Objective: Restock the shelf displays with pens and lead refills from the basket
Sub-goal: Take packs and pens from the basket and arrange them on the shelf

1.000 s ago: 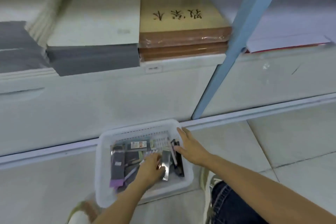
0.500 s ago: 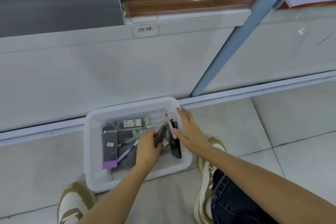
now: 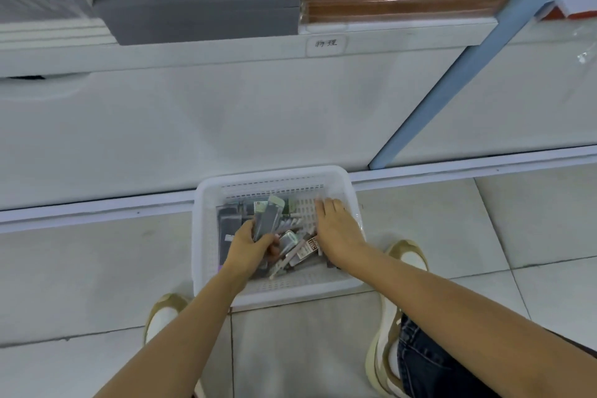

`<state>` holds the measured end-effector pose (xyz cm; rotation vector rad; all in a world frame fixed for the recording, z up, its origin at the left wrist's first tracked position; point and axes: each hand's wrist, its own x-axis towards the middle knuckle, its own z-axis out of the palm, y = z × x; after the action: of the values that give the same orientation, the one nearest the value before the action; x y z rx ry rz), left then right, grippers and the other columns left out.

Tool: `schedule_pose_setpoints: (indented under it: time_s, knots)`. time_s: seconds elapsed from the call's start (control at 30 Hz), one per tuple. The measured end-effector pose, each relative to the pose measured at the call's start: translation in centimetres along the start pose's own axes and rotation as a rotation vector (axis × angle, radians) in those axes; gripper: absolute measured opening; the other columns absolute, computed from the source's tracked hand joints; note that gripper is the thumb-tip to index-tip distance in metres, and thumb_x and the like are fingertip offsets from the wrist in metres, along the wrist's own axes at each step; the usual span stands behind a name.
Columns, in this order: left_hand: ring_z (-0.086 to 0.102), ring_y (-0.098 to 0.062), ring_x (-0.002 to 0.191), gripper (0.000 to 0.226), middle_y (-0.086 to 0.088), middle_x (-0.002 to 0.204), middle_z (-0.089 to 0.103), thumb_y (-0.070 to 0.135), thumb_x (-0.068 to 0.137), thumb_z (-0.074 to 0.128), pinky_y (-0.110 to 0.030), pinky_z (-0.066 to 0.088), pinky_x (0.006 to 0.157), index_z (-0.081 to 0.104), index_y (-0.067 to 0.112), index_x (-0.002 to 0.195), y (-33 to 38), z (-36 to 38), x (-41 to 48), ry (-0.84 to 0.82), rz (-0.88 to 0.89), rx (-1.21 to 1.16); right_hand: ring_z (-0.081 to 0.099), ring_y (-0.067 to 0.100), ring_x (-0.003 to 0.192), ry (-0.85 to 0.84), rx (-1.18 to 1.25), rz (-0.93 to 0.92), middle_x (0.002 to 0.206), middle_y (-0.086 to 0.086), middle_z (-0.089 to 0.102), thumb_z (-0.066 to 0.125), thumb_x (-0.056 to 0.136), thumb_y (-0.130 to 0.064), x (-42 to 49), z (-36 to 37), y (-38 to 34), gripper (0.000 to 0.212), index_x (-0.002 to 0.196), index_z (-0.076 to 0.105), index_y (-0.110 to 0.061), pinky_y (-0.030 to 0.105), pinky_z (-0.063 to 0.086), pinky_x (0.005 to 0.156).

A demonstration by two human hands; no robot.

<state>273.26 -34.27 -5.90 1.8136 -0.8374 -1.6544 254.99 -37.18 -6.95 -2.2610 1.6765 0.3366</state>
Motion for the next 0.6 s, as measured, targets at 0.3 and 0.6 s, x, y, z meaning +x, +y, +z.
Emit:
schedule_pose_setpoints:
  time_s: [0.3,0.6]
  knots:
    - [0.059,-0.016,0.06,0.015,-0.013,0.078,0.064,-0.002,0.091,0.055,-0.026,0.055,0.061,0.052,0.009,0.1,-1.0,-1.4,-0.6,-0.086,-0.067,-0.086,0.039,0.026,0.122,-0.122,0.259,0.006,0.138,0.013,0.043,0.068,0.086,-0.035,0.5,0.5,0.9,0.067,0.14,0.04,-0.008,0.033,0.036,0.103]
    - [0.064,-0.014,0.063,0.019,-0.01,0.079,0.069,0.012,0.098,0.052,-0.021,0.055,0.061,0.063,-0.003,0.101,-1.9,-2.3,-0.3,-0.086,-0.069,-0.134,0.05,0.018,0.103,-0.112,0.465,0.181,0.113,0.004,0.054,0.087,0.066,-0.028,1.8,0.3,-0.4,0.062,0.117,0.055,-0.012,0.025,0.041,0.083]
